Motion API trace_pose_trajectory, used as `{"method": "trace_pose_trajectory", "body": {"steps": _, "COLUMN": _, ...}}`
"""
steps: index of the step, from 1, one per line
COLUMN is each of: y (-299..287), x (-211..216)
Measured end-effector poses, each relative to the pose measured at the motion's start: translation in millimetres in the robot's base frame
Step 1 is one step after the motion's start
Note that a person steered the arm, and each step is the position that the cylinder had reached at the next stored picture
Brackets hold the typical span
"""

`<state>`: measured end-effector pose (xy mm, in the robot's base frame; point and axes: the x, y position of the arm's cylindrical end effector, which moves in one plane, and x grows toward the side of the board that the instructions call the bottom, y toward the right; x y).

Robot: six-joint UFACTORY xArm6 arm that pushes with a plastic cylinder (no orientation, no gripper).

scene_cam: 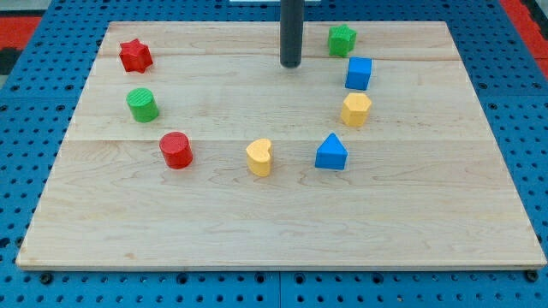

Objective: Move the yellow heart into the red star

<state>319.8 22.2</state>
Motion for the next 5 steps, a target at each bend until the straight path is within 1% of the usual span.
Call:
{"method": "trace_pose_trajectory", "body": {"steps": 1, "y": -19, "x": 86}}
{"method": "trace_pose_trajectory", "body": {"steps": 2, "y": 13, "x": 160}}
{"method": "trace_pose_trajectory", "body": {"steps": 3, "y": -28, "x": 183}}
{"method": "trace_pose_trajectory", "body": {"steps": 4, "y": -47, "x": 137}}
{"method": "trace_pose_trajectory", "body": {"steps": 5, "y": -87, "x": 71}}
